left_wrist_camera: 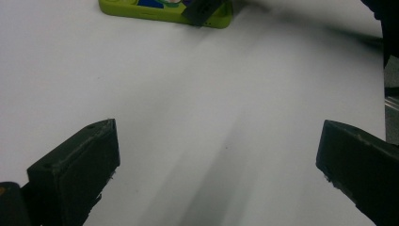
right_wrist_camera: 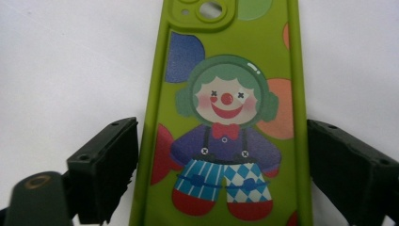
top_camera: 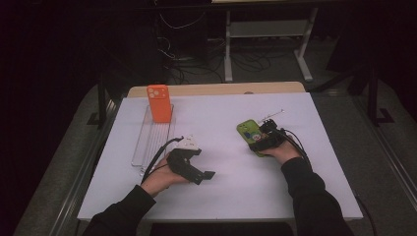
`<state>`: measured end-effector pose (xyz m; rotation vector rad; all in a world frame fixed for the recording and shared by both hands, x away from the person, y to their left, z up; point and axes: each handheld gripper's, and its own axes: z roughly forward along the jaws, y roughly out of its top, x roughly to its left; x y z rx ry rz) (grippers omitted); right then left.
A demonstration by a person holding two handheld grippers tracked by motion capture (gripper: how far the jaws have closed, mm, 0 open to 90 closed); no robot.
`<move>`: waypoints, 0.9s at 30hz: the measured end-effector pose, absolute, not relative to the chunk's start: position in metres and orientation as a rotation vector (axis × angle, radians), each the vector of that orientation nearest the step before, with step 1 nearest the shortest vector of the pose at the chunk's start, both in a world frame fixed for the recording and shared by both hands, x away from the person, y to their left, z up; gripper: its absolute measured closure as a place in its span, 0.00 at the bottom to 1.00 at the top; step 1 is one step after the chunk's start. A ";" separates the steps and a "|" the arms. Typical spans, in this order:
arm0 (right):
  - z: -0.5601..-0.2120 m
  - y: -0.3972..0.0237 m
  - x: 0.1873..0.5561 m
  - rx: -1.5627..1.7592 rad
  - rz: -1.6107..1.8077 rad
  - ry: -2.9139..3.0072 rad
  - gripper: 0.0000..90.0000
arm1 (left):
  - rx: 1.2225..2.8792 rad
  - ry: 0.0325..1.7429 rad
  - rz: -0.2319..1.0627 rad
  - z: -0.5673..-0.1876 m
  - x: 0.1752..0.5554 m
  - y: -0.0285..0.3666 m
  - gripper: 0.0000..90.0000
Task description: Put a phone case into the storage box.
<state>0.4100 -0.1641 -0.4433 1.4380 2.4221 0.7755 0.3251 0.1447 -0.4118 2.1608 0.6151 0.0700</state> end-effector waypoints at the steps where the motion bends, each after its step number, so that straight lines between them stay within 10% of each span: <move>1: -0.444 -0.164 0.410 1.425 0.765 2.423 0.13 | 2.159 0.618 0.068 -0.412 0.325 0.145 0.00; 27: -0.441 -0.163 0.405 1.402 0.756 2.427 0.17 | 2.174 0.603 0.071 -0.412 0.327 0.147 0.00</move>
